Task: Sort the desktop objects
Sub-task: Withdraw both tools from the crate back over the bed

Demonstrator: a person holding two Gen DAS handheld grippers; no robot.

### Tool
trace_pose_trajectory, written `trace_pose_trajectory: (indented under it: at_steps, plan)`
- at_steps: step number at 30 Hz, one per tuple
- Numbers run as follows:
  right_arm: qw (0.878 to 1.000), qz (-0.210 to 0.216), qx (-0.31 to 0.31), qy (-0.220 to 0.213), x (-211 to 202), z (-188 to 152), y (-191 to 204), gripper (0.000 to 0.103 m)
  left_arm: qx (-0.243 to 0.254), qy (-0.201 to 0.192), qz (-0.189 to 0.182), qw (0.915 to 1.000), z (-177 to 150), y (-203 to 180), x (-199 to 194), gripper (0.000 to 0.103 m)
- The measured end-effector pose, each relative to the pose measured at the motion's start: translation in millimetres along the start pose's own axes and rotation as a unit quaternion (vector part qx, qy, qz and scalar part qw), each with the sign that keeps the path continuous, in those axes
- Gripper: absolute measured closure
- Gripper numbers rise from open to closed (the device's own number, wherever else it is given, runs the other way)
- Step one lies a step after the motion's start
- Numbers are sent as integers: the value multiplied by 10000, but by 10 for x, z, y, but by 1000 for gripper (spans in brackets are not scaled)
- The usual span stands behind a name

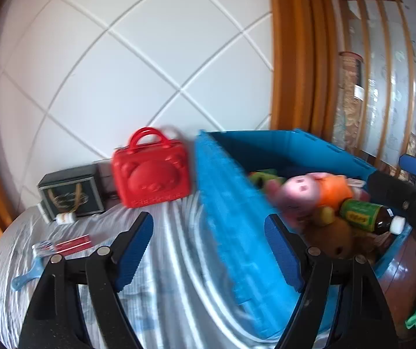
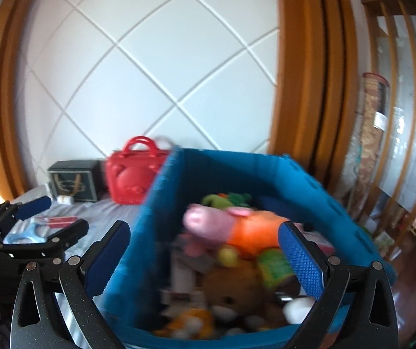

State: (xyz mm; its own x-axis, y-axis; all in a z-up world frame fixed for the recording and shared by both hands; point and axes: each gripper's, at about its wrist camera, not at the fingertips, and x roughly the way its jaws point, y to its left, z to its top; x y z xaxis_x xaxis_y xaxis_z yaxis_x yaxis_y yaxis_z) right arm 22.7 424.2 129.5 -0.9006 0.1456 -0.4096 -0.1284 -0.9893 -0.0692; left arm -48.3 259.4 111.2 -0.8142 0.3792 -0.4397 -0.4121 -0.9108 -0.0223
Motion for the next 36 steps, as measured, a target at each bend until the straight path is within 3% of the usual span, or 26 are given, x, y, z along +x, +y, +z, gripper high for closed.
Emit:
trace_pose_trajectory:
  at_steps: [11, 19, 28, 36]
  plan:
    - [9974, 542, -17, 467, 627, 133, 1498, 0, -439, 583, 543, 9959, -459, 1699, 50, 24]
    - [9902, 804, -151, 1130, 1351, 67, 2471, 0, -864, 1251, 1007, 9832, -829, 2856, 351, 24]
    - [9788, 896, -260, 1824, 2303, -86, 3095, 0, -1278, 1907, 1104, 9670, -1248, 3808, 980, 24]
    - [9663, 1004, -318, 2350, 3326, -331, 3462, 0, -1564, 2285, 1174, 9537, -1579, 4939, 1780, 24]
